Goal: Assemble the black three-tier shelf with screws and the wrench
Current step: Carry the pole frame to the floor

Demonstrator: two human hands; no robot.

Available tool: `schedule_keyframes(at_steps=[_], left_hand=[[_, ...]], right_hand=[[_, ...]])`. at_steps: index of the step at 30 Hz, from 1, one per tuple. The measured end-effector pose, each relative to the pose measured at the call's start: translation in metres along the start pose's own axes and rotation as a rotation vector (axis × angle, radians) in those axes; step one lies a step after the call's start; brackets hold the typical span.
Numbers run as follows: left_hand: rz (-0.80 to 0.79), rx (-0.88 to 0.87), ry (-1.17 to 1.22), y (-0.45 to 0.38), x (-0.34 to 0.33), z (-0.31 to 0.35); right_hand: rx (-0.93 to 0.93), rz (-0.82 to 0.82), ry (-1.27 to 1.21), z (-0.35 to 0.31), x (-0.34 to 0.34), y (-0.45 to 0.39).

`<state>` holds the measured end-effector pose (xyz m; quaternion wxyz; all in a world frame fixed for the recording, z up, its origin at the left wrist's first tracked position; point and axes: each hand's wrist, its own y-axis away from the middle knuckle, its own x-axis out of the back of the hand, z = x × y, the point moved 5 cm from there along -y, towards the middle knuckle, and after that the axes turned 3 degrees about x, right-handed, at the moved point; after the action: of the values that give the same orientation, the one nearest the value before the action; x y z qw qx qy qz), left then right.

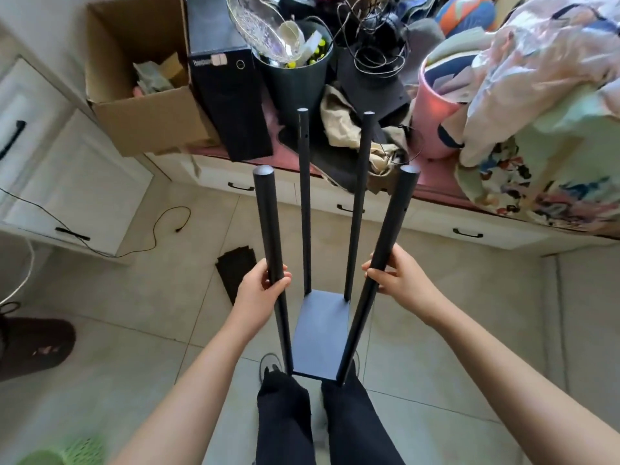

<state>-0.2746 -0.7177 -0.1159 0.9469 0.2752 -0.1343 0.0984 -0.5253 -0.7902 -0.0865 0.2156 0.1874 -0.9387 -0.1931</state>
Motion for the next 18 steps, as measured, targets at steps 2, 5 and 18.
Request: schedule_keyframes(at_steps=[2,5,18], left_hand=[[0.000,0.025,-0.034,-0.015,-0.013,-0.014],[-0.008,0.057,-0.080,-0.038,-0.031,-0.034],[0.067,0.226,-0.102,-0.131,-0.075,-0.115]], right_hand=[[-0.051,-0.017,0.005,0.018,0.001,-0.017],[-0.125,-0.007,-0.035,0.046,-0.001,-0.041],[-0.199,0.167,-0.064,0.126,-0.033,-0.138]])
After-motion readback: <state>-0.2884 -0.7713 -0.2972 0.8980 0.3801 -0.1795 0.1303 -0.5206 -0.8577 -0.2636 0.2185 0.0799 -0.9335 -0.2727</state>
